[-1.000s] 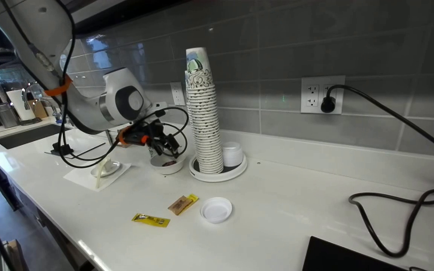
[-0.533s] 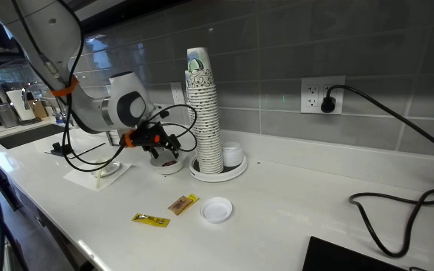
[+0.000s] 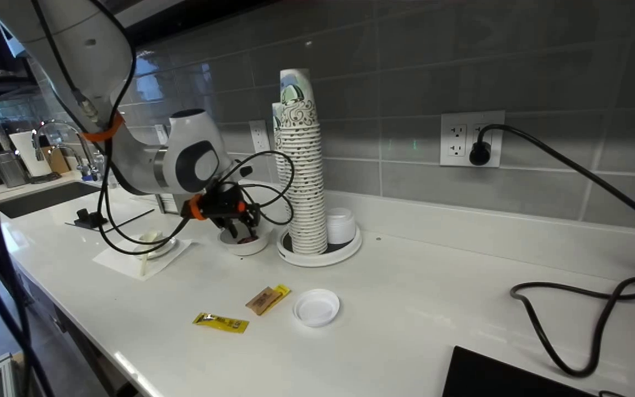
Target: Take the three yellow packets out of the white bowl
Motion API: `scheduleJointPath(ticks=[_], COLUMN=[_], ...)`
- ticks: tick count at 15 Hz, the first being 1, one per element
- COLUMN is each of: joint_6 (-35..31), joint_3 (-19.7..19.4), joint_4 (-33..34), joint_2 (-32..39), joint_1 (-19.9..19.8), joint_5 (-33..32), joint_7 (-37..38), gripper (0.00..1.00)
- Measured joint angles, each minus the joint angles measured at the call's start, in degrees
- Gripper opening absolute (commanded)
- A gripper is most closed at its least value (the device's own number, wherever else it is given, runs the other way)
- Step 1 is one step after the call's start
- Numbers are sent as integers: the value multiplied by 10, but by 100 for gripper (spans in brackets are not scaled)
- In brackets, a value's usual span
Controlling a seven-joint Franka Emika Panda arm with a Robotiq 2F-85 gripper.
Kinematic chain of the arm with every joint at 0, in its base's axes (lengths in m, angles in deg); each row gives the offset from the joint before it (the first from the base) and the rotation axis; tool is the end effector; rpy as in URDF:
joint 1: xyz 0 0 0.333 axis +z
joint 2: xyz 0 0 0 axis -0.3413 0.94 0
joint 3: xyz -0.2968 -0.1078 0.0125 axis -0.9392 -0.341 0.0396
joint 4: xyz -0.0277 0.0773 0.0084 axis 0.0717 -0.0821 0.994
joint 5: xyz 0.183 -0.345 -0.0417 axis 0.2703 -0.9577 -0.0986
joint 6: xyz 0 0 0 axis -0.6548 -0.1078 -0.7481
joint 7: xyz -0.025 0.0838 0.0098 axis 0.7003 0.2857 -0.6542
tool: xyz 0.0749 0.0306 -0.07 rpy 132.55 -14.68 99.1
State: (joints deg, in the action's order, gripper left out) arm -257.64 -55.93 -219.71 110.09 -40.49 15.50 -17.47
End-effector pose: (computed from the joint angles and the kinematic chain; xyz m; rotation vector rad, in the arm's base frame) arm 0.5307 0.1018 0.2189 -2.9376 -0.8663 -0.4530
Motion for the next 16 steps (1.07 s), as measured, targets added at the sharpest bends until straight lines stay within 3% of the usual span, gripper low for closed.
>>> scheduleJointPath(ticks=[2,3,7,13,16], joint_6=[1,1,0,-20,-56], joint_3=[0,-11,-49,-89,-96], joint_4=[3,4,10,14,14], joint_2=[5,7,12,18,29], joint_1=[-1,11,57,104,110], joint_5=[20,47,111,142,149], joint_7=[-23,-49,-93,-98,-98], gripper=[40,35,32,18,18])
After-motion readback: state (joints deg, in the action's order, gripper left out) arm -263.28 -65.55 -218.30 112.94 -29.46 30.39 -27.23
